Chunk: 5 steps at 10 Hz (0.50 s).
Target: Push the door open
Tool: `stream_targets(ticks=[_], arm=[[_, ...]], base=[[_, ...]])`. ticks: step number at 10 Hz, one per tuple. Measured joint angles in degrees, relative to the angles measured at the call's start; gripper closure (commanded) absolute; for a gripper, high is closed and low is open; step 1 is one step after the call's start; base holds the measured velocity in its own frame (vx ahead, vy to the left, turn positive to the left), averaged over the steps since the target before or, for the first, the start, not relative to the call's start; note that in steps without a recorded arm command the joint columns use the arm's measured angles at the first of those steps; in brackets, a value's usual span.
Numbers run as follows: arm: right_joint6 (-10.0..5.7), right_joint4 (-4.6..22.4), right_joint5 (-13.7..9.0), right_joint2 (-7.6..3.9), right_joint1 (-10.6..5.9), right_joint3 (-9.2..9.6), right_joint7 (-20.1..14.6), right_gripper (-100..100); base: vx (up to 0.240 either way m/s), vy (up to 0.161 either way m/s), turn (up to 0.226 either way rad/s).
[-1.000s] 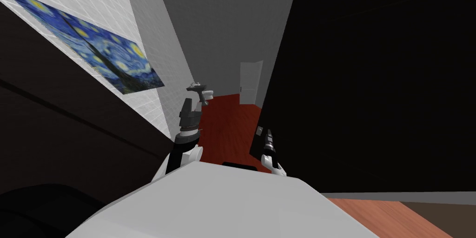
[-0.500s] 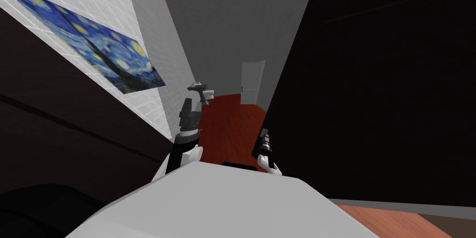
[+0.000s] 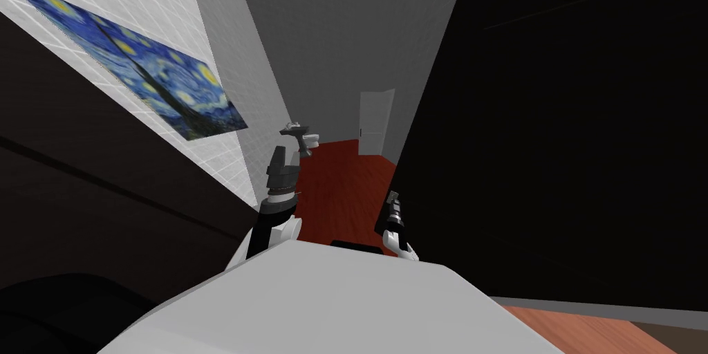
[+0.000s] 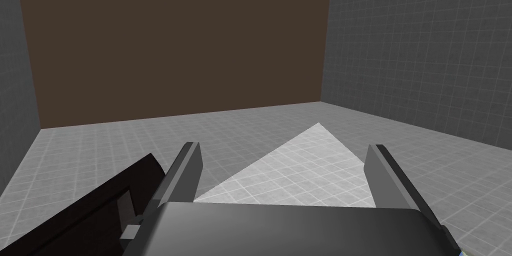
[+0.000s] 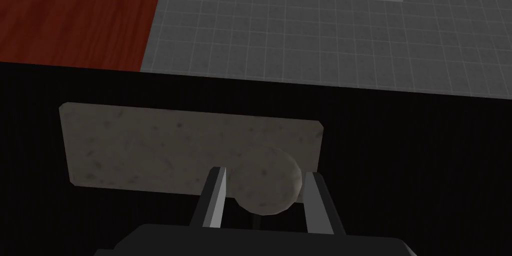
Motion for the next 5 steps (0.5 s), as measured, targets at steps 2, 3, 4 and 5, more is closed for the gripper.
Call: stream_targets(ticks=[2, 3, 4, 5], arm=[[1.55, -2.2, -0.4, -0.6, 1.62, -0.22, 0.6, 100], [0.84, -0.8, -0.6, -1.02, 0.69, -0.46, 0.4, 100], [0.3, -0.8, -0.8, -1.42, 0.9, -0.78, 0.5, 100], [0.33, 0.8, -1.6, -2.01, -0.61, -1.87, 1.1, 100]], base=[[0.104, 0.003, -0.022], [0.126, -0.011, -0.022], [0.177, -0.011, -0.078], [0.211, 0.005, -0.153]])
